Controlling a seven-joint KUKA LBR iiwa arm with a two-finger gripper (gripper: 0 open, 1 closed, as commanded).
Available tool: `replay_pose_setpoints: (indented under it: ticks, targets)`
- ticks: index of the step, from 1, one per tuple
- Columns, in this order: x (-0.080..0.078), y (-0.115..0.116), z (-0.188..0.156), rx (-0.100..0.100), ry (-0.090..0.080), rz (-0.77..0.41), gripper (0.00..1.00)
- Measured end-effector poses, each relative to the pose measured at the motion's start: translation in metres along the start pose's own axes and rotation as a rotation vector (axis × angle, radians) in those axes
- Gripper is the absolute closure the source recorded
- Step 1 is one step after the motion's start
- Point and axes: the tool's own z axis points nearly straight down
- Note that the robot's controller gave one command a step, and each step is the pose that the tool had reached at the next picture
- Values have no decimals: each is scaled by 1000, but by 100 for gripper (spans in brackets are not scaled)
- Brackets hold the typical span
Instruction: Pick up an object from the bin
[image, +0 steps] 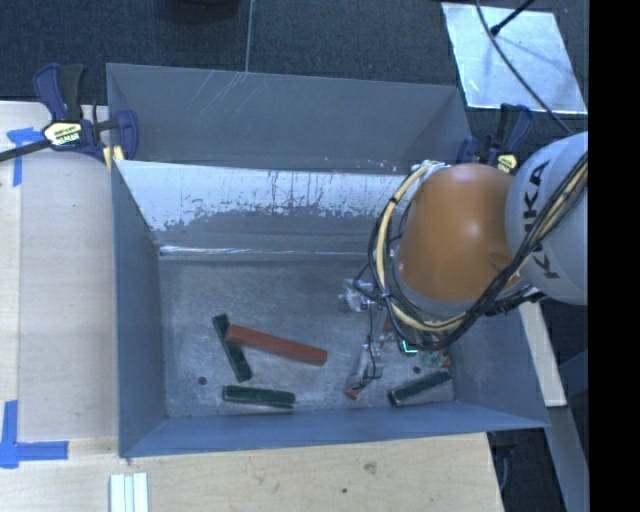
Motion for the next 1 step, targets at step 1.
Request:
replay_pose_setpoints:
  ticks: [1]
  targets:
    - [-46,61,103,-2,-6,-78,0]
